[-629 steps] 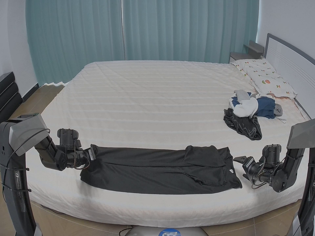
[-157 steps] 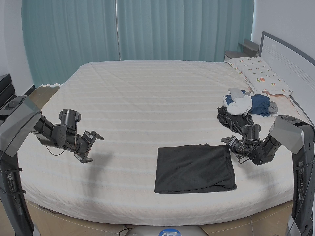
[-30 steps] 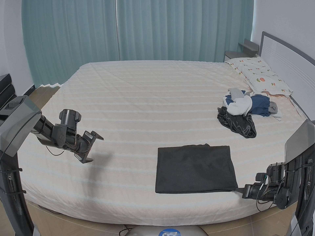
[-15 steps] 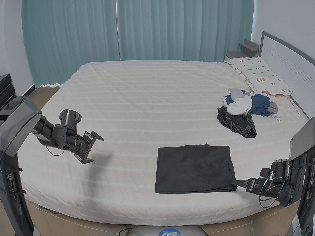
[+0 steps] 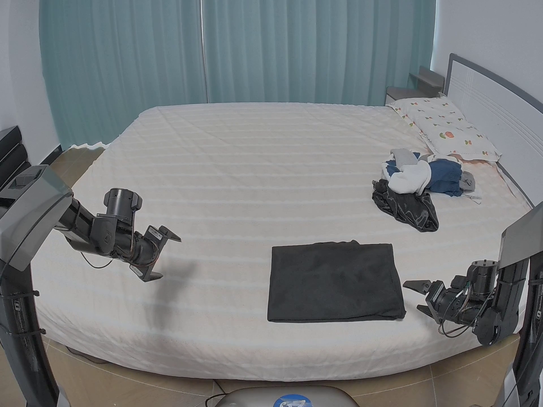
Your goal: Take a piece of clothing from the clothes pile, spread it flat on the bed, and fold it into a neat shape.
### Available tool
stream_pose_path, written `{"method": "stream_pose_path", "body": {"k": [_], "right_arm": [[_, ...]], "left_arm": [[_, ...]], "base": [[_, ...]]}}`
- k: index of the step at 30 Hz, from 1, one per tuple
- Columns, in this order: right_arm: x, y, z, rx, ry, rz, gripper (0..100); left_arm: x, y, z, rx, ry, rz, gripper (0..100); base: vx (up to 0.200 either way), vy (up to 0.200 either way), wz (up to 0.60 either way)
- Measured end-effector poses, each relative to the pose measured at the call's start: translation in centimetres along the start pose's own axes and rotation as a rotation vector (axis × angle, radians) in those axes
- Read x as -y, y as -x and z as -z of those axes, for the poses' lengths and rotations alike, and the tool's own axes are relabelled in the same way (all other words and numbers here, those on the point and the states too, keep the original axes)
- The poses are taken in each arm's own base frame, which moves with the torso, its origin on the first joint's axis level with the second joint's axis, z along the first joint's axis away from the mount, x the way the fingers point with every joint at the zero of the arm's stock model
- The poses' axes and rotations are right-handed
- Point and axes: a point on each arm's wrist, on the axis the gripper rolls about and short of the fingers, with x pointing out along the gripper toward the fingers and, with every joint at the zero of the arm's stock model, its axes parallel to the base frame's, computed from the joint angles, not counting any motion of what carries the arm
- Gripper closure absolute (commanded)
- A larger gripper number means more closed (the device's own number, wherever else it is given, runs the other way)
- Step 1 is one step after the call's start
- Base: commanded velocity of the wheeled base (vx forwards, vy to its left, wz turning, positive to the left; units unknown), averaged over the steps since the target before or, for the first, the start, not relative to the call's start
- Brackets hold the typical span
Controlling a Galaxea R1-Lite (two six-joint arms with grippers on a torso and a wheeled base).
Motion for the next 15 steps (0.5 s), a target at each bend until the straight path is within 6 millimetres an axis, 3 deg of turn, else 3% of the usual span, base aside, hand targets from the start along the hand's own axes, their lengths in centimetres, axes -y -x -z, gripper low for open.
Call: {"method": "stream_pose_path", "body": {"k": [3, 15], "right_arm": [[0.0, -0.4, -0.3, 0.008, -0.018, -0.008, 0], [0.5, -1.1, -0.2, 0.013, -0.069, 0.011, 0]], "left_arm": [[0.2, 0.0, -0.1, 0.002, 0.004, 0.006, 0], [1.1, -0.1, 0.5, -0.006, -0.001, 0.025, 0]], "base": [[0.000, 0.000, 0.00], [0.000, -0.200, 0.00]]}}
